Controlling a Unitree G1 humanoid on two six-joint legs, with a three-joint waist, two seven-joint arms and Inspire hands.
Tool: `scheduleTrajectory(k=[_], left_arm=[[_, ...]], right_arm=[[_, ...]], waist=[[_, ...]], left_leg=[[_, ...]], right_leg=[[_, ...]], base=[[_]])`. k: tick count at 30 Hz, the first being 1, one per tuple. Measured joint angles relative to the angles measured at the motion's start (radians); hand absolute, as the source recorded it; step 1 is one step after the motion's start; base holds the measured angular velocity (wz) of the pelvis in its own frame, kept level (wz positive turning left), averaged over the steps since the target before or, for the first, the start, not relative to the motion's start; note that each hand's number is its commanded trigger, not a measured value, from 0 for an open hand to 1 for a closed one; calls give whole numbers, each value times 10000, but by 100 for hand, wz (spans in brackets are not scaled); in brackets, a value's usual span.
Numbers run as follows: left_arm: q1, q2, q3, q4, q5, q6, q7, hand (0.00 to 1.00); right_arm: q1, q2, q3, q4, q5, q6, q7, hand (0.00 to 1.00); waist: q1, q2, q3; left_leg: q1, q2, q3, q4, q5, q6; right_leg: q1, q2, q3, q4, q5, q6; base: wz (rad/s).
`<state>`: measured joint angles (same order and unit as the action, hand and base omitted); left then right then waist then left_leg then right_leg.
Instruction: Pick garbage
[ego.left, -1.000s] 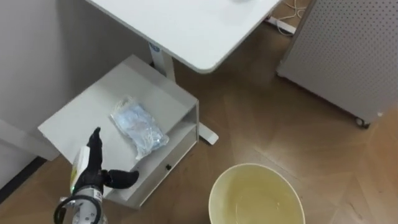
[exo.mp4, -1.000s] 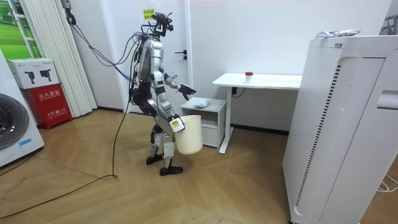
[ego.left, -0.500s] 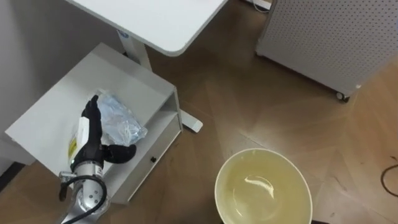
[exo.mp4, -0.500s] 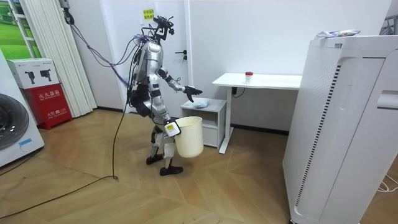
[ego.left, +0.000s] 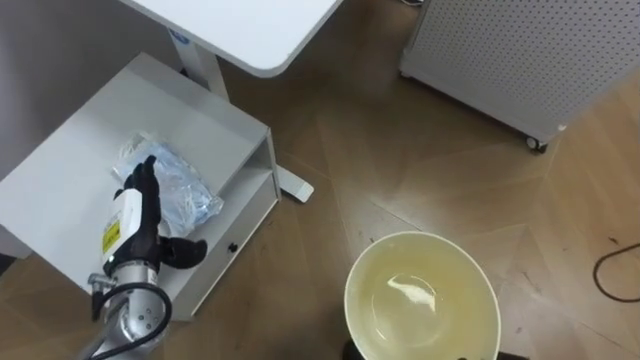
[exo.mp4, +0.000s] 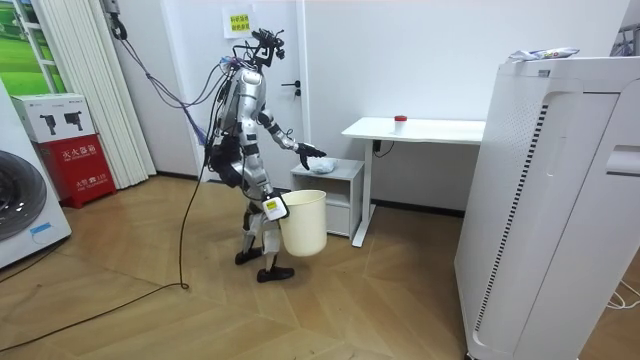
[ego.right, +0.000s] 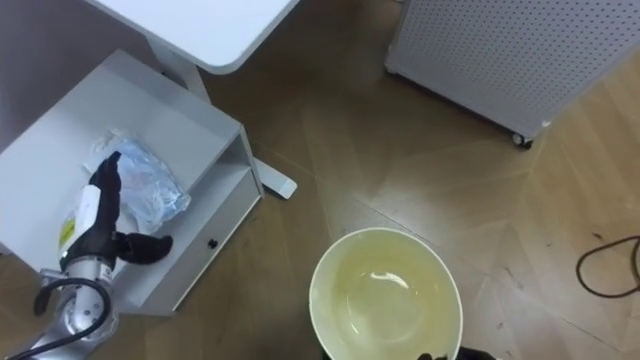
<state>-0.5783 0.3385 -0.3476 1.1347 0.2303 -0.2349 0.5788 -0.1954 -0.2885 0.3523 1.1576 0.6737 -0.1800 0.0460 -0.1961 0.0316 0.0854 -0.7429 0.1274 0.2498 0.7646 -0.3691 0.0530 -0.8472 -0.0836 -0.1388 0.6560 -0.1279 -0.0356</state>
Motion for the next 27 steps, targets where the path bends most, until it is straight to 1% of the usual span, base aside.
scheduleTrajectory(k=[1, 5, 7, 9, 14, 15, 18, 20, 23, 25, 26, 27], left_arm=[[-74, 4, -102, 242, -5, 78, -59, 0], [-79, 4, -160, 622, 42, 307, -308, 0], [-77, -1, -184, 787, 375, 472, -427, 0], [-78, -5, -180, 805, 689, 561, -428, 0], [-150, -4, -168, 799, 1455, 895, -475, 0], [-198, -2, -156, 798, 1796, 1005, -511, 0], [-275, 14, -141, 763, 2454, 1117, -632, 0], [-285, 28, -143, 749, 2651, 1223, -632, 0], [-288, 145, -184, 733, 2973, 1298, -632, 0], [-366, 303, -390, 727, 3554, 1472, -631, 0], [-404, 336, -430, 727, 3694, 1500, -630, 10], [-480, 391, -520, 728, 3937, 1578, -628, 26]], right_arm=[[0, 0, 23, -3, 64, 4, -7, 100], [7, -25, 169, -96, 273, 111, -132, 100], [48, -51, 181, -269, 277, 231, -195, 100], [47, -73, 180, -291, 278, 282, -221, 100], [67, -115, 158, -278, 279, 327, -222, 100], [67, -120, 151, -279, 280, 377, -222, 100], [65, -120, 69, -282, 279, 488, -212, 100], [65, -120, 58, -281, 279, 499, -206, 100], [67, -121, -14, -267, 280, 543, -200, 100], [69, -125, -21, -267, 308, 705, -201, 100], [69, -126, -24, -267, 327, 727, -203, 100], [72, -129, -52, -266, 346, 731, -209, 100]], waist=[[-33, -7, 1], [-157, -46, -3], [-202, -78, -10], [-196, -84, -13], [-229, -167, -29], [-230, -186, -31], [-268, -203, -30], [-346, -214, -30], [-491, -221, -33], [-568, -219, -32], [-575, -219, -32], [-586, -219, -32]], left_leg=[[-3, -8, -1, -6, 0, 0], [-35, 4, -8, -15, -1, 0], [-71, 21, -8, -15, -1, 0], [-132, 74, -7, -8, -1, 0], [-143, 69, -7, -16, -2, 3], [-143, 85, -6, -16, -2, 4], [-156, 110, -4, -17, -1, 3], [-167, 108, 3, -22, -1, 3], [-201, 110, 19, -33, -1, 3], [-254, 134, 4, -6, -1, 3], [-273, 139, -2, 3, -1, 3], [-309, 145, -7, 22, -1, 3]], right_leg=[[0, 0, -1, -9, 0, 0], [0, 37, -5, -160, 26, 32], [-2, 104, 9, -263, 91, 51], [-2, 166, 7, -335, 173, 54], [-13, 143, 7, -340, 188, 54], [-13, 144, 15, -338, 188, 54], [-24, 142, 11, -338, 188, 54], [-45, 142, 16, -337, 188, 54], [-96, 151, 17, -342, 189, 54], [-129, 154, 1, -344, 190, 51], [-140, 155, -5, -345, 192, 49], [-169, 153, -11, -338, 195, 44]], base=[[0], [-1], [-7], [-7], [-1], [0], [0], [0], [0], [0], [0], [0]])
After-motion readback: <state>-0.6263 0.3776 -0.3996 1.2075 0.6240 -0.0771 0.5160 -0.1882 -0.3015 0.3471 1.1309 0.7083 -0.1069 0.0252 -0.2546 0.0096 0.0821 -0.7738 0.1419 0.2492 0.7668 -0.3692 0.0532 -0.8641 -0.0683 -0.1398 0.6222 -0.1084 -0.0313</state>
